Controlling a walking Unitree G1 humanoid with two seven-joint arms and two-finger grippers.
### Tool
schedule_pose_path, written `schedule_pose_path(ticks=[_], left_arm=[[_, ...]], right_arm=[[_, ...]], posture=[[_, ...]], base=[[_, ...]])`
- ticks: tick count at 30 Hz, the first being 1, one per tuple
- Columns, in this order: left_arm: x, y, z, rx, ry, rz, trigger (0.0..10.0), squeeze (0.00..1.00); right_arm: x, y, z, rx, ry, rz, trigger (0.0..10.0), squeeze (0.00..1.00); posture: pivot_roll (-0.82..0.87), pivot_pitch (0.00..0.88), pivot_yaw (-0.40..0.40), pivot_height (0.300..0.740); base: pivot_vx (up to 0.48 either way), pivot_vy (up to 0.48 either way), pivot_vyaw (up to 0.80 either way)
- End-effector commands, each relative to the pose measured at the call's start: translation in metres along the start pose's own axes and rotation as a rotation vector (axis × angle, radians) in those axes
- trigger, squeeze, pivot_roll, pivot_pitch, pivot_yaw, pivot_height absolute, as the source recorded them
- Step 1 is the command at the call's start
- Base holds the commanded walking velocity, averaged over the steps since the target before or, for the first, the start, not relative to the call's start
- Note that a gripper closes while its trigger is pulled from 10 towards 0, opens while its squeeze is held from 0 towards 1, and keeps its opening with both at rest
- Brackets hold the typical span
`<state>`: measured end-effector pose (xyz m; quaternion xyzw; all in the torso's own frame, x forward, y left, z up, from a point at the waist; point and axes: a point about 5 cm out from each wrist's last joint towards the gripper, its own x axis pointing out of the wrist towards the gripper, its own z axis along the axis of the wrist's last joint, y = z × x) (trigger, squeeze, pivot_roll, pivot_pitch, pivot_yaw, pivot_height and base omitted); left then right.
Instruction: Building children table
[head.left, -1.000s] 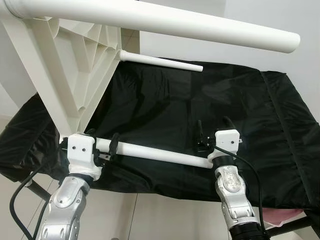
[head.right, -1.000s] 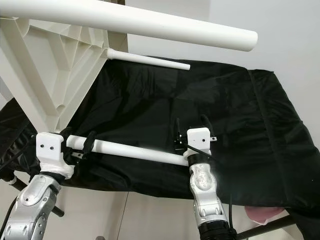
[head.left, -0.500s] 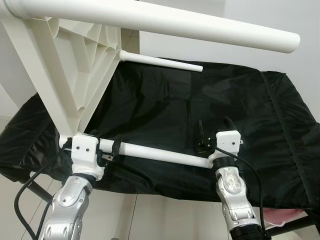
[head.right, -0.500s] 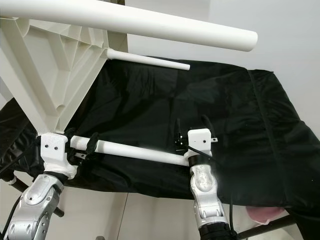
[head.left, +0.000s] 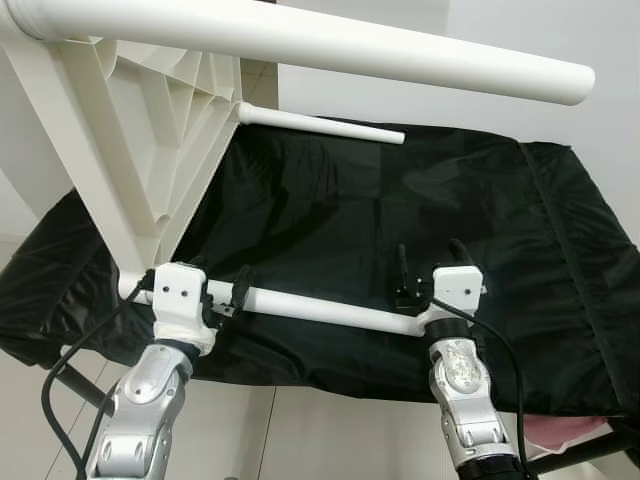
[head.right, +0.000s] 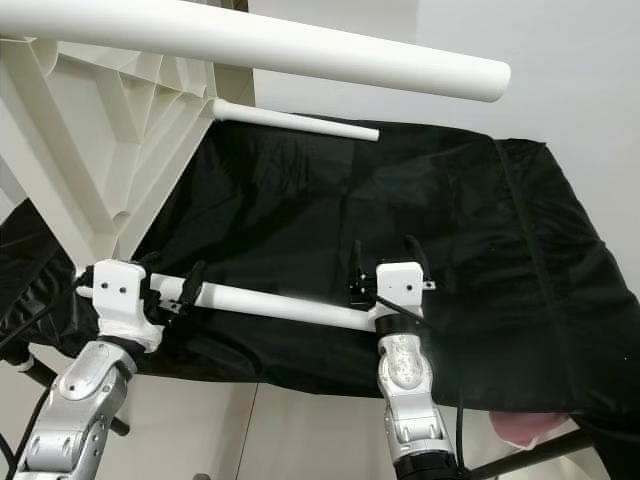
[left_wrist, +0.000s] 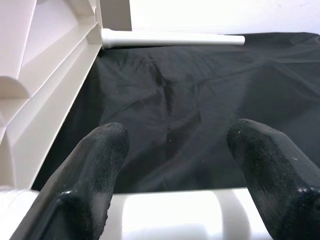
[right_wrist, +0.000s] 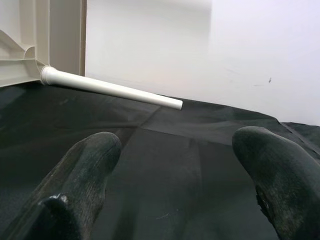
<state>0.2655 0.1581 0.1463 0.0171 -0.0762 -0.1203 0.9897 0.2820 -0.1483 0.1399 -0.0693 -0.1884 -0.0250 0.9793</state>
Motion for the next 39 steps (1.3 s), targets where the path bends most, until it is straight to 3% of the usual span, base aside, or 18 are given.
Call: schedule_pose_path(ticks=[1,28,39], left_arm=[[0.0002,-0.0023,-0.0065,-0.015,0.035,-0.017,10.0,0.0],[0.0042,-0.008,-0.011,-0.025,0.056,-0.046,10.0,0.0],[0.0072,-0.008,-0.0106,-0.024,0.054,-0.048,10.0,0.0]], right_arm=[[-0.0022,-0.0024,-0.0024,-0.005,0.014,-0.013,10.0,0.0],[-0.0099,-0.0076,-0.0047,-0.031,0.034,-0.044,10.0,0.0],[-0.0092,-0.0079,-0.0055,-0.033,0.038,-0.054,10.0,0.0]], posture=[[-0.03,0.039,0.016,0.74],[-0.06,0.053,0.027,0.74],[-0.06,0.048,0.032,0.74]], base=[[0.0,0.0,0.0],[-0.009,0.0,0.0],[-0.265,0.0,0.0]])
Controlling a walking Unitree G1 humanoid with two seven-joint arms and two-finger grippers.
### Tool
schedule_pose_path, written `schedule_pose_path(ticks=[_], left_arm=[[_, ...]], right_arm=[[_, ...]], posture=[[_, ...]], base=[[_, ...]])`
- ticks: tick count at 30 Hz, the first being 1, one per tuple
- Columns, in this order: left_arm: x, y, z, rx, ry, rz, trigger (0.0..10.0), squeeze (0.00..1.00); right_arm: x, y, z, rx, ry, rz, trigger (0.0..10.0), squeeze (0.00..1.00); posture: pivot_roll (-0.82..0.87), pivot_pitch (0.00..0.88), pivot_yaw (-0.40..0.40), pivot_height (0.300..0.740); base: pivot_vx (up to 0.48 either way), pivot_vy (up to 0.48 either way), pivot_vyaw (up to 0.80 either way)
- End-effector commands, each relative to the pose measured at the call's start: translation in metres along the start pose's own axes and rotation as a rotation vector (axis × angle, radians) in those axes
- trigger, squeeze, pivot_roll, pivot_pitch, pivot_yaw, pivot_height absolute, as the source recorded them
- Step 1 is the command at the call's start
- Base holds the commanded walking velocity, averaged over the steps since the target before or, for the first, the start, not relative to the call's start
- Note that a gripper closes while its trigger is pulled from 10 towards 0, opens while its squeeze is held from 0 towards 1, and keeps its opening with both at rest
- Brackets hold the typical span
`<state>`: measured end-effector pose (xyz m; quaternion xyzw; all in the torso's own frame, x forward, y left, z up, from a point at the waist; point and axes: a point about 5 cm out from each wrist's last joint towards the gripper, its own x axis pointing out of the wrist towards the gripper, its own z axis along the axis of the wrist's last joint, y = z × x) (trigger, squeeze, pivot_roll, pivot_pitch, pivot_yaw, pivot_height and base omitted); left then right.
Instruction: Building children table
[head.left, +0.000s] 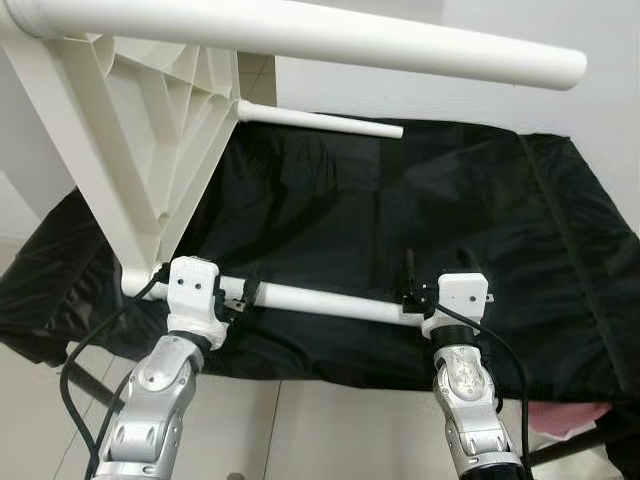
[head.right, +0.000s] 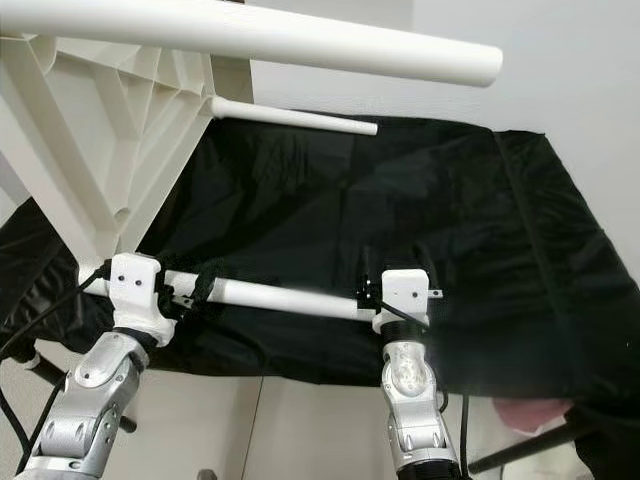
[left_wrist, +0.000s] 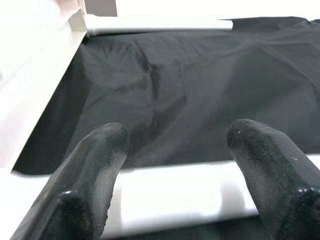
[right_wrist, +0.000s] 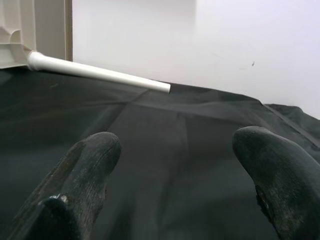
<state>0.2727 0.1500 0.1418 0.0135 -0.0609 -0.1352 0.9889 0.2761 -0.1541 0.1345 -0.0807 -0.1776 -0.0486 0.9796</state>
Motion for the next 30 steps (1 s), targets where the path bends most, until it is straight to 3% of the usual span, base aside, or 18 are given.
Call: schedule_pose_path(ticks=[1,20,30], left_arm=[[-0.0008,-0.0015,-0.0052,-0.011,0.025,-0.018,10.0,0.0],[0.0007,-0.0025,-0.0046,-0.014,0.02,-0.019,10.0,0.0],[0.001,0.0006,-0.0015,0.038,-0.014,0.016,10.0,0.0]], right_arm=[[-0.0017,-0.0024,-0.002,-0.002,0.014,-0.013,10.0,0.0],[-0.0014,-0.003,-0.0016,-0.004,0.013,-0.021,10.0,0.0],[-0.0019,-0.004,-0.0027,-0.01,0.018,-0.011,10.0,0.0]], posture=[[-0.06,0.048,0.032,0.74],[-0.05,0.049,0.032,0.74],[-0.05,0.059,0.029,0.74]], base=[[-0.266,0.0,0.0],[-0.268,0.0,0.0],[0.0,0.0,0.0]])
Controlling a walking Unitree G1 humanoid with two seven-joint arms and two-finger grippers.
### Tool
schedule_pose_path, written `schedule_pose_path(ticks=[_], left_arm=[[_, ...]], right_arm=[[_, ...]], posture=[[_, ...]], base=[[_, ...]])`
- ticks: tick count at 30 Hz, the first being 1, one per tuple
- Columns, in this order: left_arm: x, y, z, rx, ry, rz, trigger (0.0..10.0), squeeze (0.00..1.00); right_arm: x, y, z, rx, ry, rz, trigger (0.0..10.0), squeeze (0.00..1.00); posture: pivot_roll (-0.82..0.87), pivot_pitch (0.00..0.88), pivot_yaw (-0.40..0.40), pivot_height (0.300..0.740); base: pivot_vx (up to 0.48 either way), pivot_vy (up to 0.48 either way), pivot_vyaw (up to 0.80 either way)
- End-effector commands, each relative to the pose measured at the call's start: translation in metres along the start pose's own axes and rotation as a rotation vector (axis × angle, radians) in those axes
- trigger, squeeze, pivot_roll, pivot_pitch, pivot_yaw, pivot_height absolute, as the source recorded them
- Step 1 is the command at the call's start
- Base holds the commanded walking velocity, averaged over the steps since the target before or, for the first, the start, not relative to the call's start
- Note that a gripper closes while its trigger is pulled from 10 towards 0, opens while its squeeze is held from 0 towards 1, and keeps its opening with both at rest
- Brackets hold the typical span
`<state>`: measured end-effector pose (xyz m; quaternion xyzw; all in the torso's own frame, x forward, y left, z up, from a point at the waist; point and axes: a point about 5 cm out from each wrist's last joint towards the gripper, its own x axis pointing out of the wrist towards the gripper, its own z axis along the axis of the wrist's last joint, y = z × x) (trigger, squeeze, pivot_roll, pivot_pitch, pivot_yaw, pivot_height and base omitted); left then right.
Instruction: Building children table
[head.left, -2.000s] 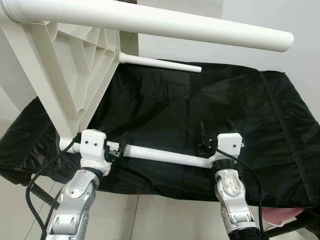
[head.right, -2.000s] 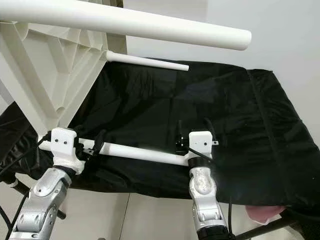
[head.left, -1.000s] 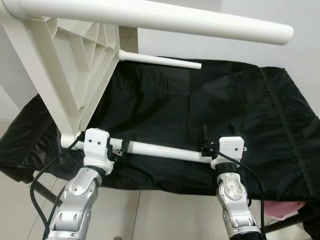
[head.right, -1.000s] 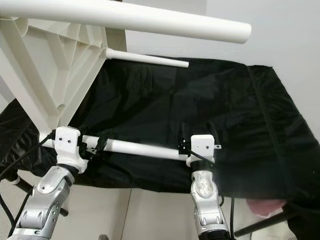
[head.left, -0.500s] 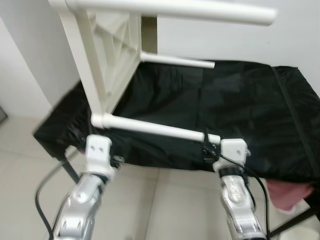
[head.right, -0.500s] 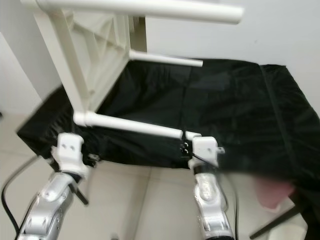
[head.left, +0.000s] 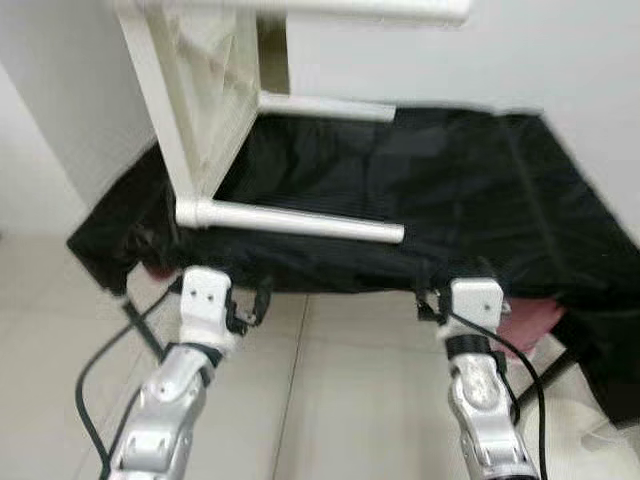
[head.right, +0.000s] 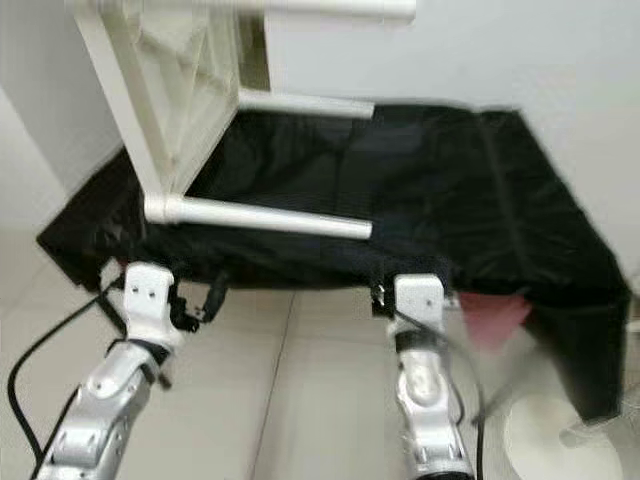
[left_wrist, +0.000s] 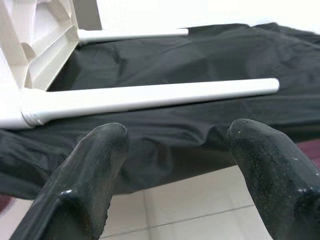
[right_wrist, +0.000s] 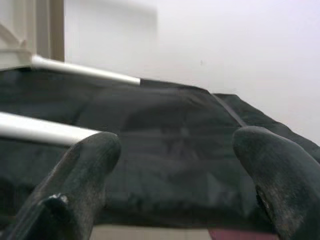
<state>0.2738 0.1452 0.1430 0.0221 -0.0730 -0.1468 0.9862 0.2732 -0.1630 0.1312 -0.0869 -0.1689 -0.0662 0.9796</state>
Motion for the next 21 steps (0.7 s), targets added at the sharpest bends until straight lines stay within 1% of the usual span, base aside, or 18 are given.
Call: schedule_pose_path(ticks=[1,6,15,21], left_arm=[[-0.002,0.005,-0.003,0.02,0.009,0.04,10.0,0.0],[-0.001,0.008,-0.001,0.03,0.001,0.047,10.0,0.0],[-0.002,0.008,-0.003,0.003,0.002,0.039,10.0,0.0],[-0.003,0.011,-0.002,-0.008,-0.015,0.06,10.0,0.0]], right_arm=[[0.001,0.005,0.001,0.009,-0.001,0.02,10.0,0.0],[0.002,0.001,0.001,-0.002,-0.005,0.022,10.0,0.0],[0.003,-0.002,0.001,-0.011,-0.009,0.026,10.0,0.0],[0.01,-0.009,0.008,-0.03,-0.039,0.026,10.0,0.0]], posture=[[-0.05,0.059,0.029,0.74],[-0.04,0.059,0.029,0.74],[-0.04,0.061,0.02,0.74],[-0.05,0.056,0.009,0.74]], base=[[0.0,0.0,0.0],[0.0,0.0,0.0],[0.0,0.0,0.0],[0.0,0.0,0.0]])
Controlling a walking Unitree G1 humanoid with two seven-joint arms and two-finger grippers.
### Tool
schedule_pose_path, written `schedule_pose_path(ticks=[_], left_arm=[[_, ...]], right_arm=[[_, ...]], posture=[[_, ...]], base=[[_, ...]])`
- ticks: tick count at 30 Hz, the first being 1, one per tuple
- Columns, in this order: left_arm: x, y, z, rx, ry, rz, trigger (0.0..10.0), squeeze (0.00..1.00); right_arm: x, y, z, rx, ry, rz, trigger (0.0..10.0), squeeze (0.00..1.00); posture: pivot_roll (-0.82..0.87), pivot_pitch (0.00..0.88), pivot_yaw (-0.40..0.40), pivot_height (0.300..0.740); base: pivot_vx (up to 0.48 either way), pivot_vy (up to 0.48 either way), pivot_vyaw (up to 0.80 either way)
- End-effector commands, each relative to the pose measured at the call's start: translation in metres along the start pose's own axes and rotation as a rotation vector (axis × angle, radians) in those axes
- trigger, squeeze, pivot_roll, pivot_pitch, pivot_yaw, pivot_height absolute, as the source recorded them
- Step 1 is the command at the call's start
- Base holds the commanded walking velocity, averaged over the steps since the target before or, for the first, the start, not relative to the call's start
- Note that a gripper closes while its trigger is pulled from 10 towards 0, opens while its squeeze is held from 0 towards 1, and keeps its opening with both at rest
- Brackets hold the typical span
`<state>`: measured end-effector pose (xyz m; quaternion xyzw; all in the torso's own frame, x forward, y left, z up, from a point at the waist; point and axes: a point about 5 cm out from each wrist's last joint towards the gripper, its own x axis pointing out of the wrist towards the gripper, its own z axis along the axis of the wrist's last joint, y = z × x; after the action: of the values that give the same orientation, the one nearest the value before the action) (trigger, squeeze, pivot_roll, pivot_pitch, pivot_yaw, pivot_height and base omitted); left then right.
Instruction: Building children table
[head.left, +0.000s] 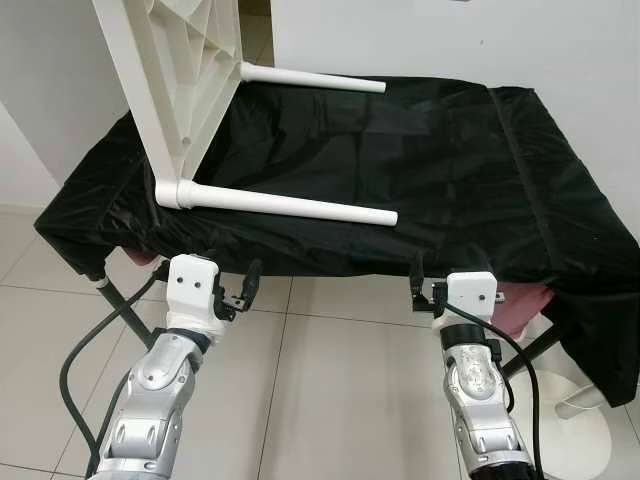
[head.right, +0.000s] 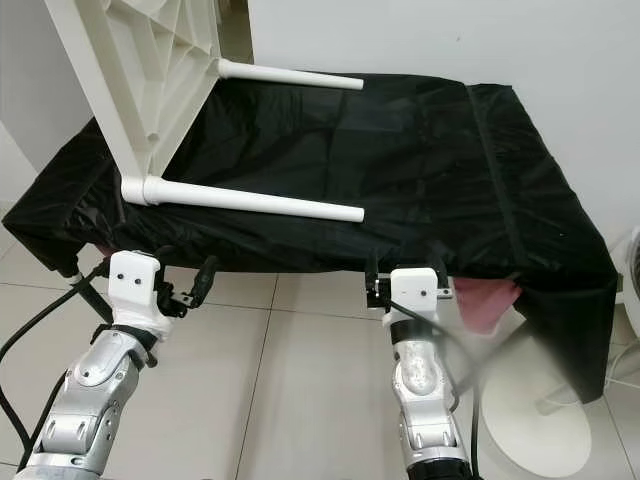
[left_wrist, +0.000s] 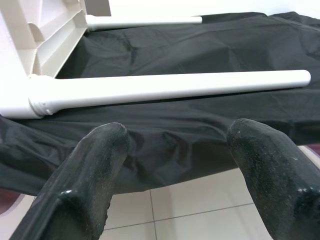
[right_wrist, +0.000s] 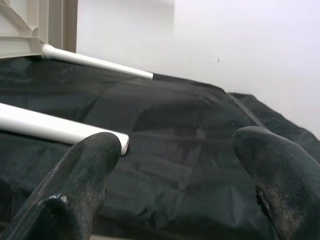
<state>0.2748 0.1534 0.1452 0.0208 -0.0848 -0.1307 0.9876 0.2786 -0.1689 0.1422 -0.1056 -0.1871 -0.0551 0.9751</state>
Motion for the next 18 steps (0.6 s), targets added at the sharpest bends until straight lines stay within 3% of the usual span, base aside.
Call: schedule_pose_path(ticks=[1,13,18], left_arm=[[-0.0017,0.0028,-0.0038,-0.011,0.008,0.028,10.0,0.0],[0.0006,0.008,-0.0024,-0.014,-0.002,0.045,10.0,0.0],[0.0034,0.0114,-0.0004,-0.016,-0.014,0.058,10.0,0.0]], right_arm=[[0.0009,-0.0024,0.0005,0.001,0.003,0.001,10.0,0.0],[0.0042,-0.0042,0.0034,-0.022,-0.02,0.028,10.0,0.0],[0.0053,-0.0071,0.0019,-0.03,-0.017,0.028,10.0,0.0]], posture=[[-0.05,0.056,0.009,0.74],[-0.05,0.047,0.005,0.74],[-0.05,0.045,0.0,0.74]], base=[[0.0,0.0,0.0],[0.0,0.0,0.0],[0.263,0.0,0.0]])
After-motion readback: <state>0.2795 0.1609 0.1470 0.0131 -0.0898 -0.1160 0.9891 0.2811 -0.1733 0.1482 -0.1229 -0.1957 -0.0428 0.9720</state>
